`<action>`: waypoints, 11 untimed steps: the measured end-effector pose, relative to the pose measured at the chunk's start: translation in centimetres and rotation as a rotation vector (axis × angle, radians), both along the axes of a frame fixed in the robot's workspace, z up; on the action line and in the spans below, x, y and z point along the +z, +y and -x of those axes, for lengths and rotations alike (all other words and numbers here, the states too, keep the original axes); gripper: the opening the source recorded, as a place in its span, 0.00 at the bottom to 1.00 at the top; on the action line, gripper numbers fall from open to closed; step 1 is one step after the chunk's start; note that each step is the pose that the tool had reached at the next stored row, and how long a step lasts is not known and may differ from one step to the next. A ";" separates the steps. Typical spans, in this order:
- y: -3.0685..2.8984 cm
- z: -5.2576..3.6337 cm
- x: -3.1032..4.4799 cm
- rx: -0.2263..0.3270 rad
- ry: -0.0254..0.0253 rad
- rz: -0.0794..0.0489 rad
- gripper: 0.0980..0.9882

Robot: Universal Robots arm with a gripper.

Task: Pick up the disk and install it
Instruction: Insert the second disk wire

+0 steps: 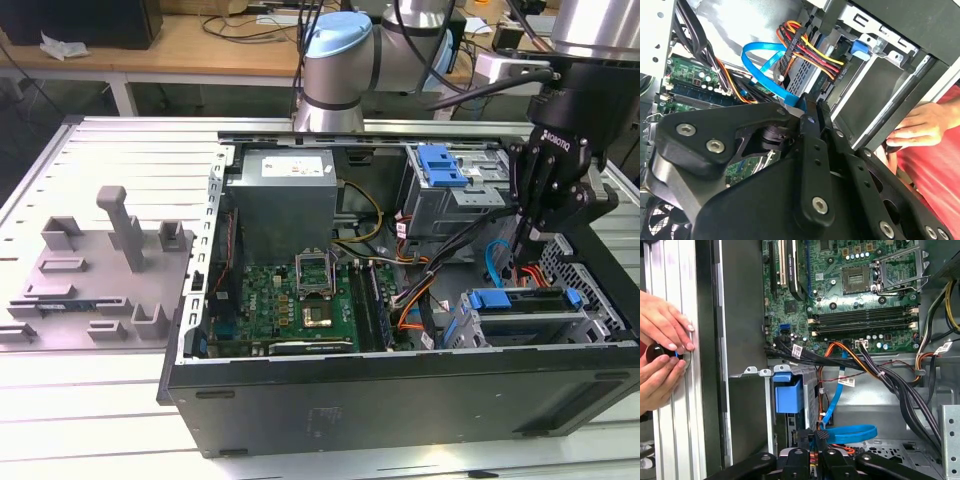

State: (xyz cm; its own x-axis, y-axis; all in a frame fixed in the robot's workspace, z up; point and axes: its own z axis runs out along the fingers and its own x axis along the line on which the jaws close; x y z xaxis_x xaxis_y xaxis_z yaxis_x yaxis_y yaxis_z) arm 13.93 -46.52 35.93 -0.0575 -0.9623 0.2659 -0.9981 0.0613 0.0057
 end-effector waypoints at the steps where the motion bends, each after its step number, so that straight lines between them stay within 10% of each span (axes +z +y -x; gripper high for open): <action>1: 0.00 0.00 0.00 -0.002 0.0002 0.000 0.07; 7: -0.04 0.00 -0.01 -0.005 0.0005 -0.001 0.07; 11: -1.01 -0.01 -0.01 -0.006 0.0005 -0.044 0.07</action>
